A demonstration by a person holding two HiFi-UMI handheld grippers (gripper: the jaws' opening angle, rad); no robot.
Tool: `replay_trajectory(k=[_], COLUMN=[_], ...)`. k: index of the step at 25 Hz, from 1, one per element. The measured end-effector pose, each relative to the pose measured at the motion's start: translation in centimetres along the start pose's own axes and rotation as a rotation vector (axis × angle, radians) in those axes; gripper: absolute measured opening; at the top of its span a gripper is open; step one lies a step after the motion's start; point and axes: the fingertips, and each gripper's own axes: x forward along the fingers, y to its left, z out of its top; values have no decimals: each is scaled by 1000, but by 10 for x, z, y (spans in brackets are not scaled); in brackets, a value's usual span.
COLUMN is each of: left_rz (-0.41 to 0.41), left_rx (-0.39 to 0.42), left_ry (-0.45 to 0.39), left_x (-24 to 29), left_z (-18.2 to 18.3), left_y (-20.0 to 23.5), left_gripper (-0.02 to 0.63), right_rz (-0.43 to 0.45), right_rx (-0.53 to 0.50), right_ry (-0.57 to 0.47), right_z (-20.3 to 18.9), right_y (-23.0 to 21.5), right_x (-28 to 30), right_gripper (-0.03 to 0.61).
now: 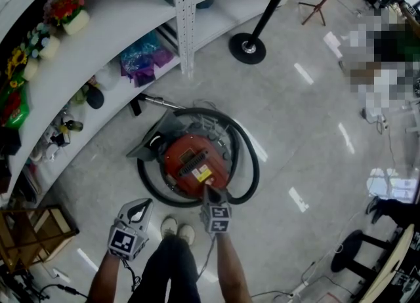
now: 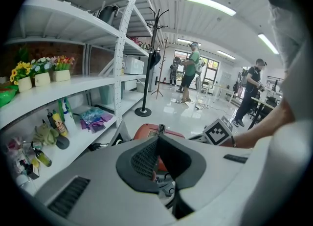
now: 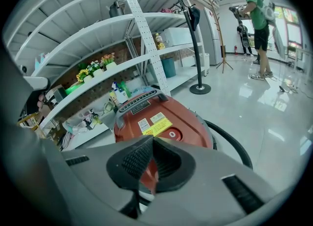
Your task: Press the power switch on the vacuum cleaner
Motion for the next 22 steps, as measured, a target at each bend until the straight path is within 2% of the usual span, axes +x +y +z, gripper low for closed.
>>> replay_trajectory(k=[11,16,22], left_rz=[1,2,13], left_rx=[-5,1,-2], left_ry=[10,10,13], left_x=[0,-1,-3], left_z=[-6,-7,-9], left_y=[3,4,10], left_gripper=[6,6,6], right_rz=[0,-44,-30], right_rx=[-21,-49,-42], right_ry=[17,26,15], right_z=[-5,-7,-7], right_y=[2,0,0], right_x=[4,5,5], right_gripper=[12,12,12])
